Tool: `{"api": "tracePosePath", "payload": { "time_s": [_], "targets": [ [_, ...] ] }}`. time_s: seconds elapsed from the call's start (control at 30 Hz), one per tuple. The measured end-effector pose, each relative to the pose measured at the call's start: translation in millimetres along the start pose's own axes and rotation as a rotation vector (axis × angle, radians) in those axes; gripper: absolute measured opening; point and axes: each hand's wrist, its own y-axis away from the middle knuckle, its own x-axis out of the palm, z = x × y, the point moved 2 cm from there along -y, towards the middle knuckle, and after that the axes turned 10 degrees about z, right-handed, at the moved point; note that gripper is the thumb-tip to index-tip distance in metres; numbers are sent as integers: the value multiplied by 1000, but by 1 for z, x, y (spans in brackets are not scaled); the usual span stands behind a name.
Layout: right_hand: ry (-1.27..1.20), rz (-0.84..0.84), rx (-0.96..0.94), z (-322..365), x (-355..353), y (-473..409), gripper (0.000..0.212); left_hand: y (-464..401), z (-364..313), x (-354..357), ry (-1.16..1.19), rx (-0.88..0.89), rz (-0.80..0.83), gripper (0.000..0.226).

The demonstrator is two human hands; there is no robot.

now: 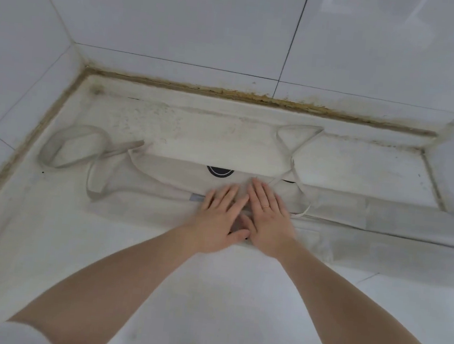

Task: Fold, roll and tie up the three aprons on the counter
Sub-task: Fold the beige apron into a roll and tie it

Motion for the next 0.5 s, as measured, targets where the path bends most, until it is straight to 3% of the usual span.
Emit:
{"api": "tracePosePath", "payload": {
  "time_s": [0.1, 0.2, 0.27, 0.33, 0.5],
  "targets": [
    [-177, -149, 9, -13, -2, 6, 70, -7, 1, 12, -112, -32, -96, 85],
    [-277, -357, 344, -36, -15, 16, 61, -5, 5, 11, -151, 3, -215, 82],
    [-429, -275, 672, -56, -27, 20, 65, -7, 5, 14, -156, -5, -216, 75],
    [-532, -144, 824, -74, -35, 18, 58, -8, 5, 17, -157, 8, -240, 74],
    [-543, 136, 591, -74, -54, -9, 27, -6, 5, 15, -146, -8, -263, 72]
  ]
}}
